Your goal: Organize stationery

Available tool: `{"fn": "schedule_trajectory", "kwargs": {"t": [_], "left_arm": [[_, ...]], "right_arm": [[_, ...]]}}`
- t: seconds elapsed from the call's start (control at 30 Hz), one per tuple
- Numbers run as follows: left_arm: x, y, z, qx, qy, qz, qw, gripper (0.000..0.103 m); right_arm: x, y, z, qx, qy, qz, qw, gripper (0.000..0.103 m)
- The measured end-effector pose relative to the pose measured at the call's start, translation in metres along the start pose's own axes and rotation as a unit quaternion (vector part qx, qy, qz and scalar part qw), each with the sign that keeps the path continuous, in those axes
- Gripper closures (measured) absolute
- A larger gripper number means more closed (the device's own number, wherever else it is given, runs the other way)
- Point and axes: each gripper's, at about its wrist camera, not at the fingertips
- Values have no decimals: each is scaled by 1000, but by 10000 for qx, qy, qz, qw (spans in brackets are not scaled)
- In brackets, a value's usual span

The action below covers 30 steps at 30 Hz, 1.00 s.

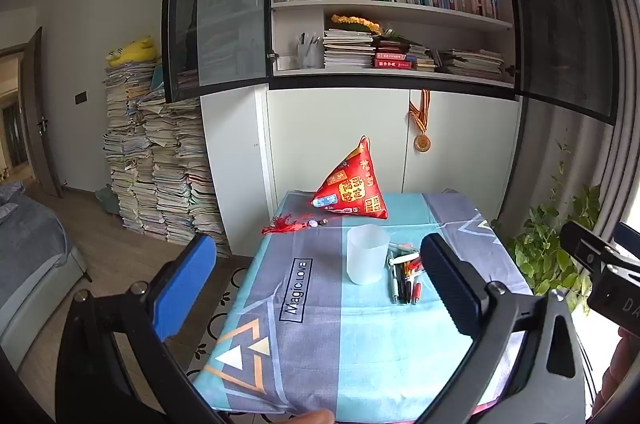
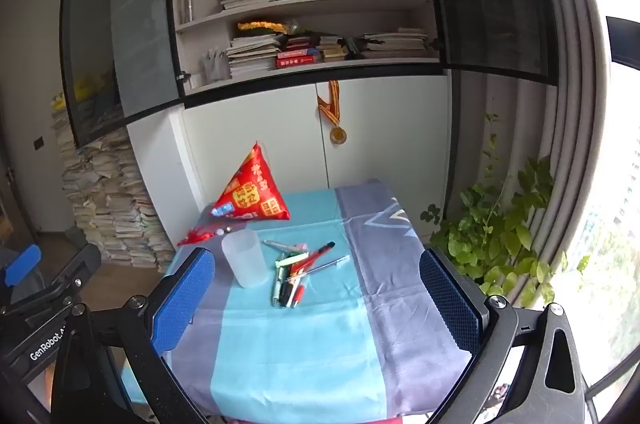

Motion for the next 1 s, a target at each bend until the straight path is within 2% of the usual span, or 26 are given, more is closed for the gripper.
{"fn": "schedule_trajectory", "kwargs": {"t": [0.03, 0.27, 0.5, 1.0], "left_arm": [[1, 0, 1, 5, -6, -9, 10000, 1], [9, 6, 3, 18, -33, -135, 9999, 1], [11, -1, -2, -7, -98, -35, 9999, 1], [25, 1, -1, -24, -69, -236, 9997, 1]], "right_arm": [[1, 0, 0, -11, -18, -100, 9999, 1], [5, -1, 0, -18, -44, -68, 10000, 1], [11, -2, -2, -1, -63, -109, 9999, 1], [24, -4, -6, -16, -129, -282, 9995, 1]]}}
Point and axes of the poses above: each gripper's, at about its wrist camera, not at the fingertips, and x roughly the way its jaws point, z to its right, y to its top, and after that the axes turned 9 degrees about -y, right-handed
